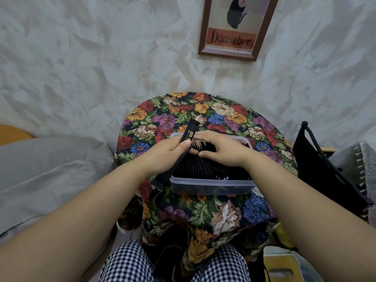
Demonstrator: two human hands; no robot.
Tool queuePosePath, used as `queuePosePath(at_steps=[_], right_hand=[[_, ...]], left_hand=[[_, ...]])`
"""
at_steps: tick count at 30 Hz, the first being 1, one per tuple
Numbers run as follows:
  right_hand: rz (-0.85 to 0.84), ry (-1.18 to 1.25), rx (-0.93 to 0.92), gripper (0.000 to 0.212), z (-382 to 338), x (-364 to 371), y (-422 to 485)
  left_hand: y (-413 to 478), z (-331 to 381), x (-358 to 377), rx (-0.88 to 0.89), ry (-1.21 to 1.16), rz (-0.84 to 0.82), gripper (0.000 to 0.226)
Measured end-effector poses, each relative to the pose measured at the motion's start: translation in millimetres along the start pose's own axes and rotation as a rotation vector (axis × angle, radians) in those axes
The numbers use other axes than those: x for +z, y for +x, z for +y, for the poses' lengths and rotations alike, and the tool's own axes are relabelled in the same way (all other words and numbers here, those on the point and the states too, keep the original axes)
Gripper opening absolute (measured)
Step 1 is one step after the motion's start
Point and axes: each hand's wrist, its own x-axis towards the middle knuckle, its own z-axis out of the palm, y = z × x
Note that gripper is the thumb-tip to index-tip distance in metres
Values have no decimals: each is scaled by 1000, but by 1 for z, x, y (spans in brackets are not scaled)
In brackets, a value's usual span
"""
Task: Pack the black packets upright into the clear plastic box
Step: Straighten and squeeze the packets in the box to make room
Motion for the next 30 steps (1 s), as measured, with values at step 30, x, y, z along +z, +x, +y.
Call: queuePosePath(at_steps=[30], right_hand=[[-103,-280,-14,94,-20,29,-62]], left_hand=[[-6,2,2,32,67,-49,27]])
